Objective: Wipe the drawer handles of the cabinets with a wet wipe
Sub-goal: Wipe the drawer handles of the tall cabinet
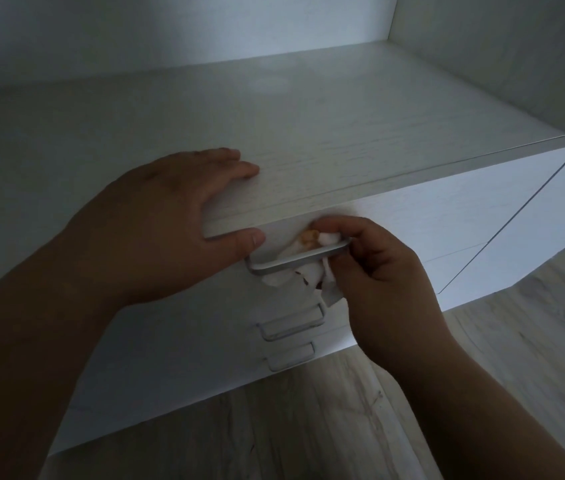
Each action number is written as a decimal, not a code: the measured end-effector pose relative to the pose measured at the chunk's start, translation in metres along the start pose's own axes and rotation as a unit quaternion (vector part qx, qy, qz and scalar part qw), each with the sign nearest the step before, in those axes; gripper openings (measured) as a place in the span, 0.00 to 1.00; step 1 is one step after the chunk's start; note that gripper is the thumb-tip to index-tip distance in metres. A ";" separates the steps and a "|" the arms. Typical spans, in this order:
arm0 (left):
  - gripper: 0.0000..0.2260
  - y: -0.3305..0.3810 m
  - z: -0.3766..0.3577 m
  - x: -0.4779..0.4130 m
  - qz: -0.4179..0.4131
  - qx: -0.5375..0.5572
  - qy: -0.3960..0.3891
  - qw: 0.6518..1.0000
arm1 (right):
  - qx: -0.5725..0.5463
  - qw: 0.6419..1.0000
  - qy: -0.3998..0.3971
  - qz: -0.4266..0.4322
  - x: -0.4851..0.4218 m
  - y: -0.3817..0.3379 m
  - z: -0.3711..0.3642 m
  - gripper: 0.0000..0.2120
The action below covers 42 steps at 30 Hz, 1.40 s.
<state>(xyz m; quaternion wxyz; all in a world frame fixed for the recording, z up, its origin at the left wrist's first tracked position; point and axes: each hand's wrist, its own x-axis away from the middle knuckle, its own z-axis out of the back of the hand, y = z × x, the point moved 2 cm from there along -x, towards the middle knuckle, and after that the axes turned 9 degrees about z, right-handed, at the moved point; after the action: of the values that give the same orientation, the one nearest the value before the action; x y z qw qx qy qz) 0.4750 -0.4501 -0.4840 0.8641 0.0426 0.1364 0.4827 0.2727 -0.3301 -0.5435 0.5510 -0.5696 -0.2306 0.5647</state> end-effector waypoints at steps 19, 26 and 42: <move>0.39 -0.005 -0.005 -0.002 -0.003 0.007 0.007 1.000 | 0.070 0.997 -0.037 -0.016 -0.021 -0.009 0.023 0.09; 0.39 -0.004 -0.004 0.000 -0.004 0.009 0.014 1.000 | 0.135 0.989 -0.059 0.030 -0.023 -0.001 0.028 0.07; 0.39 -0.003 -0.005 0.000 -0.001 0.012 0.021 1.000 | 0.162 0.983 0.027 0.078 -0.003 0.004 0.011 0.04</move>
<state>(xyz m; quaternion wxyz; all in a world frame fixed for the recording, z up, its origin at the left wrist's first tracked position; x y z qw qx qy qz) 0.4765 -0.4524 -0.4892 0.8611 0.0422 0.1605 0.4806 0.2613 -0.3296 -0.5430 0.5964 -0.5041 -0.0756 0.6201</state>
